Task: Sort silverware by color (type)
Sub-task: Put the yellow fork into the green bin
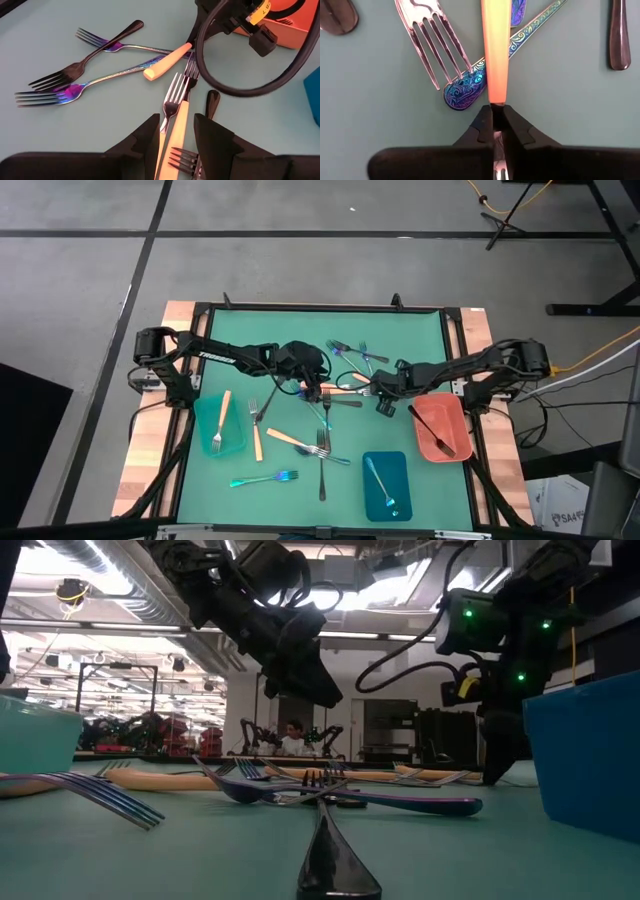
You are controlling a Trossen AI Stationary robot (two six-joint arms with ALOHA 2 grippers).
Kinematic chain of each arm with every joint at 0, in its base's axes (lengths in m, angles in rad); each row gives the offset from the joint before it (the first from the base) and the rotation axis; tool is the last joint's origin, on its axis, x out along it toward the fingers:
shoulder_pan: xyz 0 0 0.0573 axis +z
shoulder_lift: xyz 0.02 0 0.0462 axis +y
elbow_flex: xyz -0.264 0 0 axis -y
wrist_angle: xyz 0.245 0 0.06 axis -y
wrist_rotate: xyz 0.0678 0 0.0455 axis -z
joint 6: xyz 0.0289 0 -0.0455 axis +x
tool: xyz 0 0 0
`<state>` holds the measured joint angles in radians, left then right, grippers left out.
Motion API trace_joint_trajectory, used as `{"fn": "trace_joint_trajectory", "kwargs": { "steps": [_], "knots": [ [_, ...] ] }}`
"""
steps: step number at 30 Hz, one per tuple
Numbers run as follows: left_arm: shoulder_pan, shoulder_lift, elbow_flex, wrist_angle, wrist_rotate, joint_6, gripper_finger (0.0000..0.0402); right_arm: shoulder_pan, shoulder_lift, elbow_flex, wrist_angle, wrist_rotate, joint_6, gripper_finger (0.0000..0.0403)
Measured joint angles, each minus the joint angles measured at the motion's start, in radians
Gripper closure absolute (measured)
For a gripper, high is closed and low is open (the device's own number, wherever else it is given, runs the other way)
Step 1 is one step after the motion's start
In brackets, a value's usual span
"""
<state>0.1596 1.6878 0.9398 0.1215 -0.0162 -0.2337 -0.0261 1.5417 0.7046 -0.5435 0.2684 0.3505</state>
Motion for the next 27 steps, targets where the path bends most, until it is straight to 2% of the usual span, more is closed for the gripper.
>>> {"fn": "trace_joint_trajectory", "kwargs": {
  "steps": [14, 21, 27],
  "knots": [
    [0.001, -0.038, 0.002, 0.004, 0.006, 0.001, 0.0287, -0.002, 0.002, 0.179, -0.155, 0.089, -0.071, 0.0402],
    [0.001, -0.125, 0.002, -0.035, 0.009, 0.005, 0.0287, -0.002, 0.000, 0.219, -0.149, 0.090, -0.072, 0.0402],
    [0.001, -0.242, 0.002, -0.167, 0.011, 0.033, 0.0287, -0.001, 0.000, 0.220, -0.029, 0.088, -0.083, 0.0401]
  ]
}}
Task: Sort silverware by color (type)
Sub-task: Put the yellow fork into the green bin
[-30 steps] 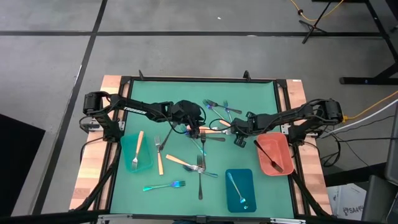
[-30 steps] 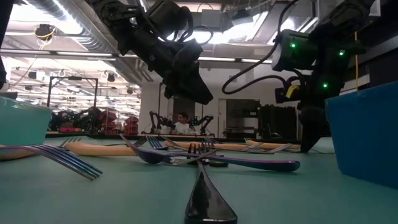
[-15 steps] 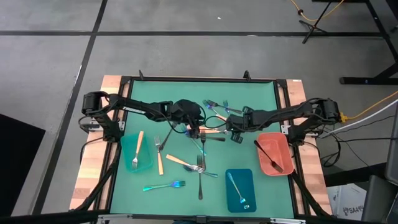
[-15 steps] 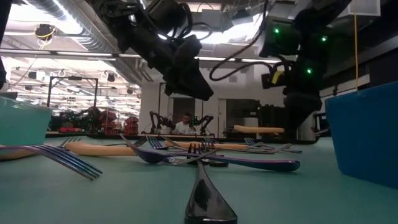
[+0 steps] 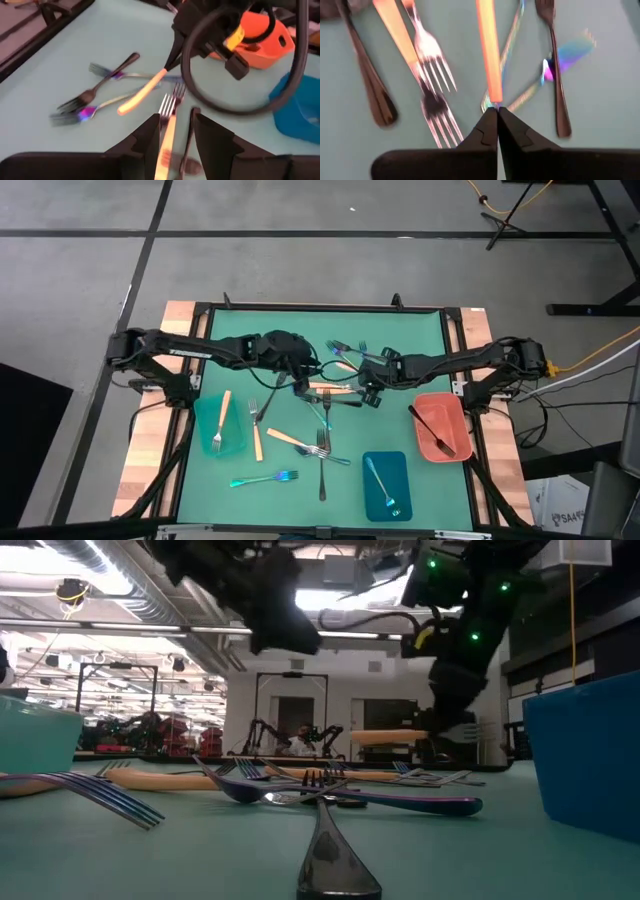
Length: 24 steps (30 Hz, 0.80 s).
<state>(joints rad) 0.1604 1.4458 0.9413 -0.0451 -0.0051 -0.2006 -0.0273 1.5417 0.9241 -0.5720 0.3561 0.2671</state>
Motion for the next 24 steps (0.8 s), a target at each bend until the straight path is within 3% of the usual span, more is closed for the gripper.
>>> {"fn": "trace_joint_trajectory", "kwargs": {
  "steps": [7, 17, 24],
  "knots": [
    [0.000, -0.139, 0.000, -0.166, -0.011, 0.000, 0.0287, 0.000, 0.000, 0.000, 0.206, -0.028, -0.065, 0.0402],
    [-0.034, -0.190, -0.002, -0.313, -0.015, -0.083, 0.0287, 0.000, 0.000, 0.000, 0.269, -0.043, -0.070, 0.0402],
    [-0.090, -0.190, -0.002, -0.390, -0.138, -0.113, 0.0287, 0.000, 0.000, -0.003, 0.241, -0.062, -0.071, 0.0403]
  ]
}}
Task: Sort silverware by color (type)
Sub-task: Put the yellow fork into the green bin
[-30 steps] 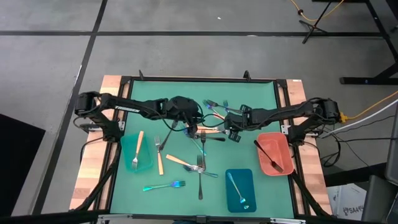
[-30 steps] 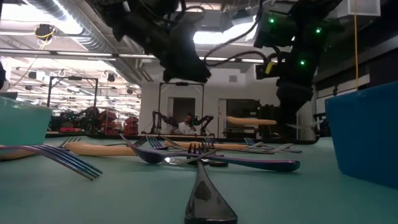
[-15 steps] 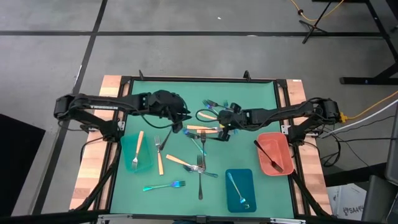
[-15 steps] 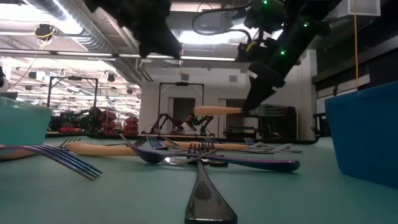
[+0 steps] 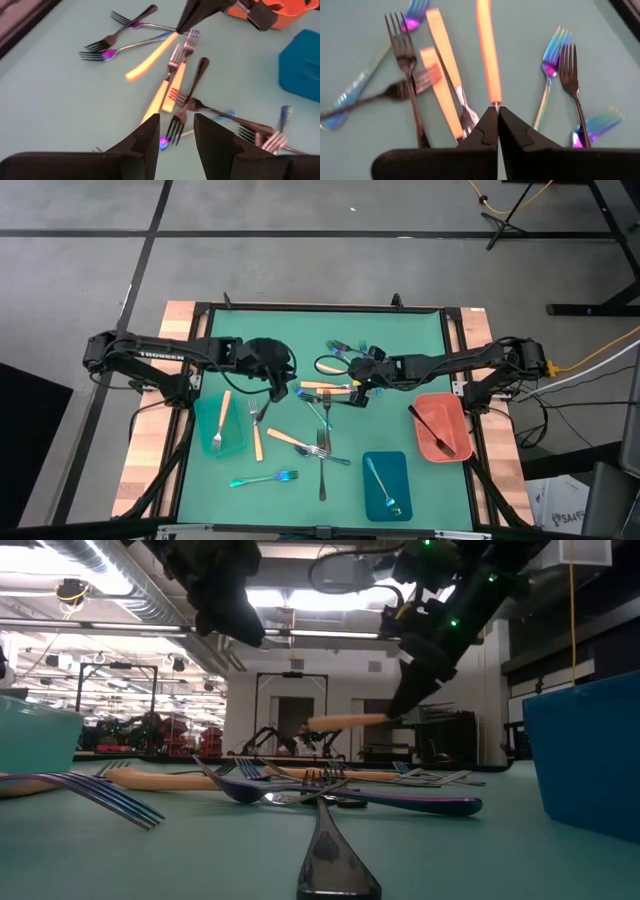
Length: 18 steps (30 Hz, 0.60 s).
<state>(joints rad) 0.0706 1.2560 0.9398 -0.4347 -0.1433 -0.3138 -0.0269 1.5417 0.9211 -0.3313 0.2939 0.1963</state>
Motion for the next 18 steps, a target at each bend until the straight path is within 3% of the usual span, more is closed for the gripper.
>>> {"fn": "trace_joint_trajectory", "kwargs": {
  "steps": [10, 18],
  "knots": [
    [-0.055, 0.002, 0.000, 0.002, -0.047, 0.000, 0.0287, 0.000, 0.104, -0.001, -0.061, -0.069, 0.013, 0.0403],
    [-0.078, 0.002, 0.000, 0.002, -0.058, -0.001, 0.0287, 0.000, 0.186, 0.000, -0.059, -0.065, 0.014, 0.0403]
  ]
}}
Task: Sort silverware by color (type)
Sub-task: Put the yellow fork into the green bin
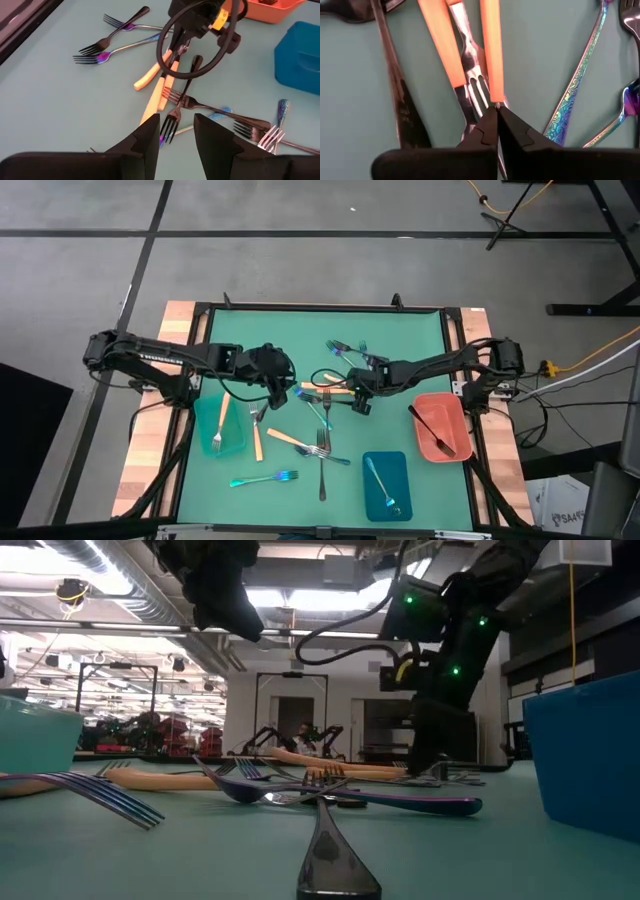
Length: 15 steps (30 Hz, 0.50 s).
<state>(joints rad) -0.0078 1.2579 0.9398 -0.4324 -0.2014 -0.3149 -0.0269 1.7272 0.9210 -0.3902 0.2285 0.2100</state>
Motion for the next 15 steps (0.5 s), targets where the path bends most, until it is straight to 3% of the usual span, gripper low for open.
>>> {"fn": "trace_joint_trajectory", "kwargs": {
  "steps": [15],
  "knots": [
    [0.000, 0.000, 0.000, 0.000, -0.019, 0.000, 0.0287, 0.000, 0.010, 0.001, -0.001, 0.013, -0.004, 0.0402]
  ]
}}
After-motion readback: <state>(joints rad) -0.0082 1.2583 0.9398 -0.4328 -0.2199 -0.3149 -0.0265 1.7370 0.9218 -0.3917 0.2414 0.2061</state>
